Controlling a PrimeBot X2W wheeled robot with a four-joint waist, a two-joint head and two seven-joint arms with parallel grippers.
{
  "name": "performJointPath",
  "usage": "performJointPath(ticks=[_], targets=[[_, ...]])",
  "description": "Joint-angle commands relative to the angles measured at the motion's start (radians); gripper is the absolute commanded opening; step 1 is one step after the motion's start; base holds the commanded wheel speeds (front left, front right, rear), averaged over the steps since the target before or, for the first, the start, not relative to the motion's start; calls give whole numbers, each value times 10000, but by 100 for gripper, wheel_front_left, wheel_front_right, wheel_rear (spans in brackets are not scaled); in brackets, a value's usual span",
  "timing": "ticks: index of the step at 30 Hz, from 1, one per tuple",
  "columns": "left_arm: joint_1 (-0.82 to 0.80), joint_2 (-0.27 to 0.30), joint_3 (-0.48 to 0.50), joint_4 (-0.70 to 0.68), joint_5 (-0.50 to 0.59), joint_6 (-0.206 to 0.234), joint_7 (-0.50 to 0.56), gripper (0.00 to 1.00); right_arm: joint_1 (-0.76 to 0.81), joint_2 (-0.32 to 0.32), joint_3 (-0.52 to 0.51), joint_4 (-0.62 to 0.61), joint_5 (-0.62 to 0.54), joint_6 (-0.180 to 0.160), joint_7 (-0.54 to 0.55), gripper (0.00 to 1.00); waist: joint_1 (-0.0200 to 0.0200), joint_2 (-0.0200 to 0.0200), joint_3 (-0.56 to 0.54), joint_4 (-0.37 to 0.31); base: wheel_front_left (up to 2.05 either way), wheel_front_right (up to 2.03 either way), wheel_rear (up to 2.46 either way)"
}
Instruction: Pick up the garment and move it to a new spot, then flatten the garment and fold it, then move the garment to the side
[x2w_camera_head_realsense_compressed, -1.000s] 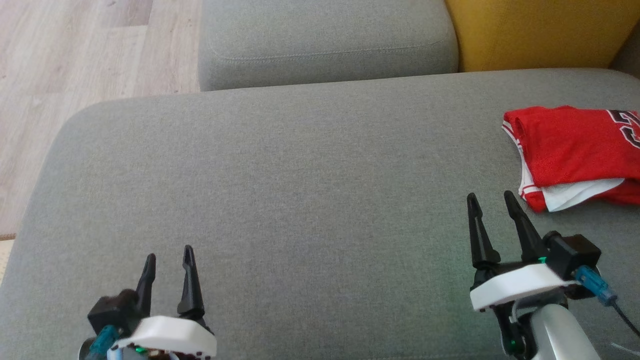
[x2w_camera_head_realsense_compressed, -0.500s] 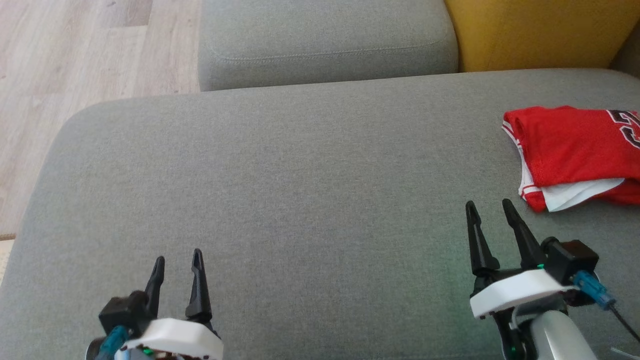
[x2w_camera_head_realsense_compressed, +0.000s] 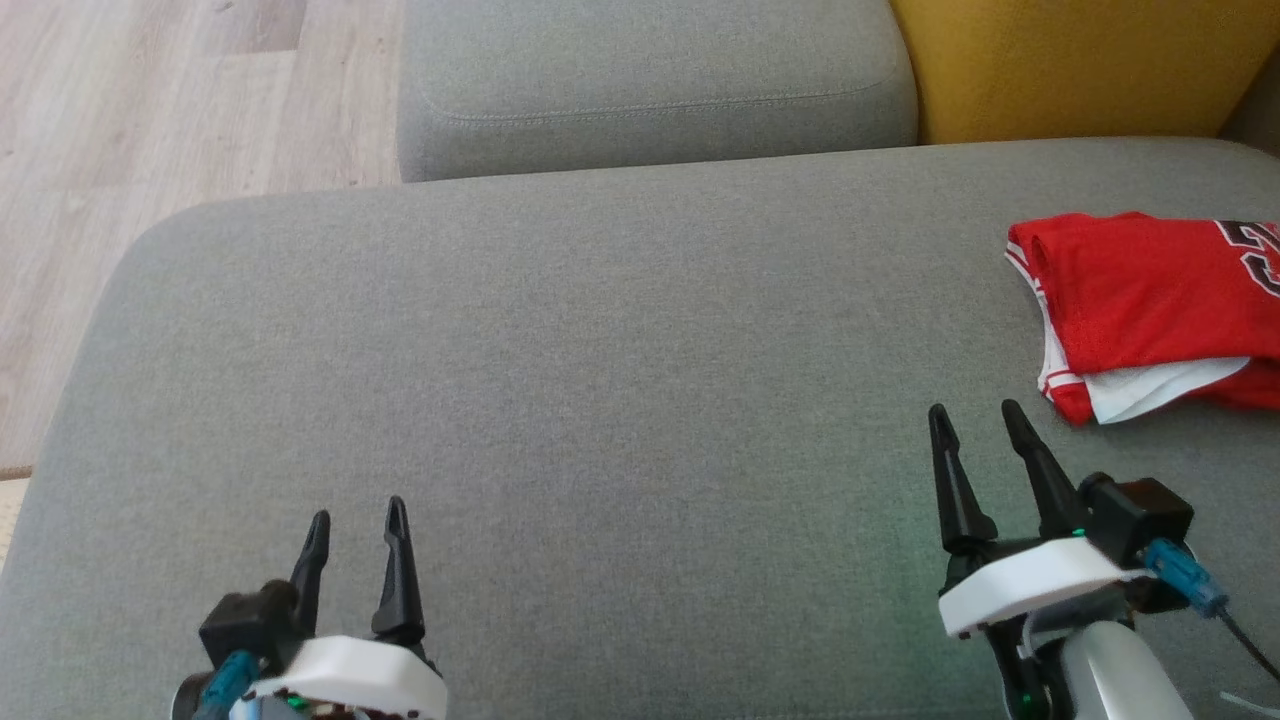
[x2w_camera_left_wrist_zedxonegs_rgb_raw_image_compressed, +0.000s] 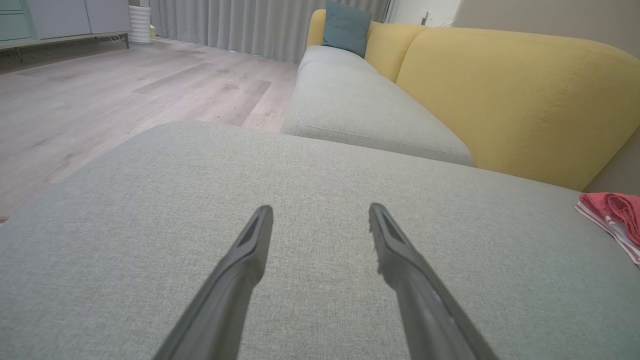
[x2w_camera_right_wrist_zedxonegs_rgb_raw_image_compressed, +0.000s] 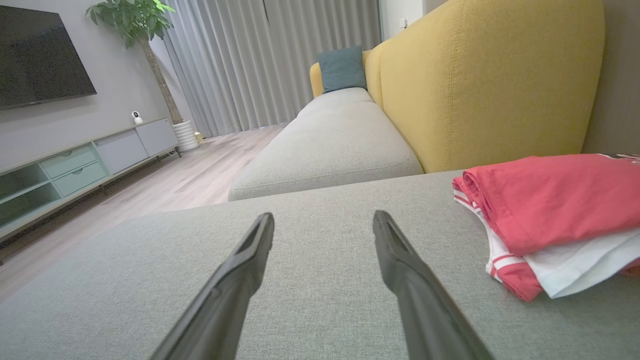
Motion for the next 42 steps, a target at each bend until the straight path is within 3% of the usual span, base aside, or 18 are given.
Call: performJointPath(ticks=[1, 2, 3, 7, 42], targets=[[-408, -20, 310, -362, 113, -39, -92, 100, -266, -20, 251, -355, -89, -9, -5, 100, 0, -1, 1, -4, 0, 0, 0], [-420, -20, 310, -385, 110, -48, -92, 100, -265, -20, 256, -352, -89, -9, 0, 100, 0, -1, 1, -6, 0, 0, 0], [1, 0, 0, -22, -4, -8, 1, 0, 2, 0, 5, 1, 5, 0, 5, 0, 0, -1, 2, -3, 0, 0, 0], [219, -2, -40, 637, -15, 10, 59, 0, 370, 25, 19, 662, 6, 0, 6, 0, 0, -1, 1, -4, 0, 0, 0], [-408, 94, 625, 627, -3707, -655, 926, 0, 156, -42, -462, 346, 3821, -3, 704, 0, 0, -1, 112, 83, 0, 0, 0]])
